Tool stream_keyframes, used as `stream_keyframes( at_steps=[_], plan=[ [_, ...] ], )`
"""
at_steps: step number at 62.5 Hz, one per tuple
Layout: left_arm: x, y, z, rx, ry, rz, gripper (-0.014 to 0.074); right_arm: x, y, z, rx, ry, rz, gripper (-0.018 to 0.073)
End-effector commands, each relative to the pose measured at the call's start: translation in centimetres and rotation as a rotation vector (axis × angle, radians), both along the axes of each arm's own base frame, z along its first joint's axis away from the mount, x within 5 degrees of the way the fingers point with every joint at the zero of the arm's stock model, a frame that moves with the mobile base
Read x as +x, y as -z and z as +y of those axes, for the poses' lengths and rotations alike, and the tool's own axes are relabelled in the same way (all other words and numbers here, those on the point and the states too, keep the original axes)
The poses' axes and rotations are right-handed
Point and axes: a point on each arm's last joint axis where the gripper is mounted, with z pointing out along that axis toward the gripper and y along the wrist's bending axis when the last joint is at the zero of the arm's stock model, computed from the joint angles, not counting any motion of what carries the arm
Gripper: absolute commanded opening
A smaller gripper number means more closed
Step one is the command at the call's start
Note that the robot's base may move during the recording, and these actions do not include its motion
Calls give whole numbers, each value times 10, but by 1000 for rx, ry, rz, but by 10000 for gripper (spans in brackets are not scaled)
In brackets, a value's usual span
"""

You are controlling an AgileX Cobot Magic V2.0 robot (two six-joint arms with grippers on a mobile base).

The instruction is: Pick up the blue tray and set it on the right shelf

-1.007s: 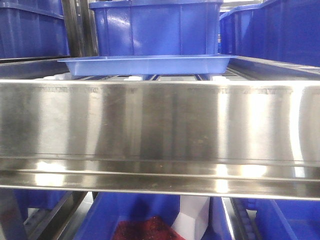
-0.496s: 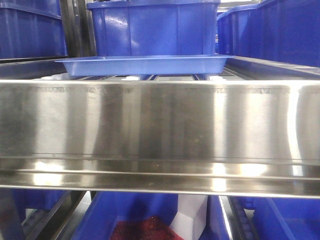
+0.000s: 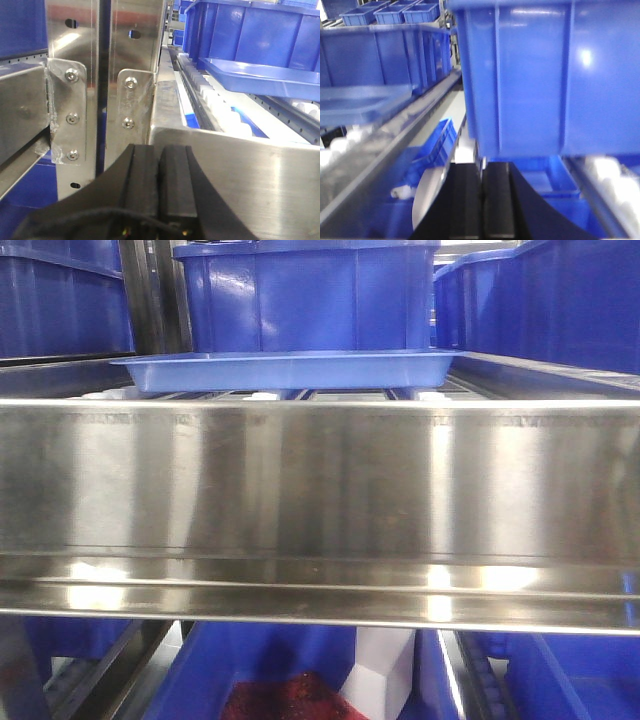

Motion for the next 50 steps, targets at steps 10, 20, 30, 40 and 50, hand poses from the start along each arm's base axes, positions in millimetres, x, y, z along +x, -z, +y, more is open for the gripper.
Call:
stream_keyframes(
  at_steps=[10, 20, 30, 40, 50],
  plan=[
    [0, 1, 0, -2, -4, -72, -48, 2, 5, -1, 36, 5, -234, 57],
    [0, 1, 0, -2, -4, -72, -48, 2, 4, -1, 33, 6, -226, 57],
    [0, 1, 0, -2, -4, -72, -48, 2, 4, -1, 33, 6, -224, 57],
    [0, 1, 0, -2, -4, -72, -48, 2, 4, -1, 33, 6, -224, 57],
    [0, 1, 0, -2, -4, -72, -48, 2, 4, -1, 33, 6, -224, 57]
  ],
)
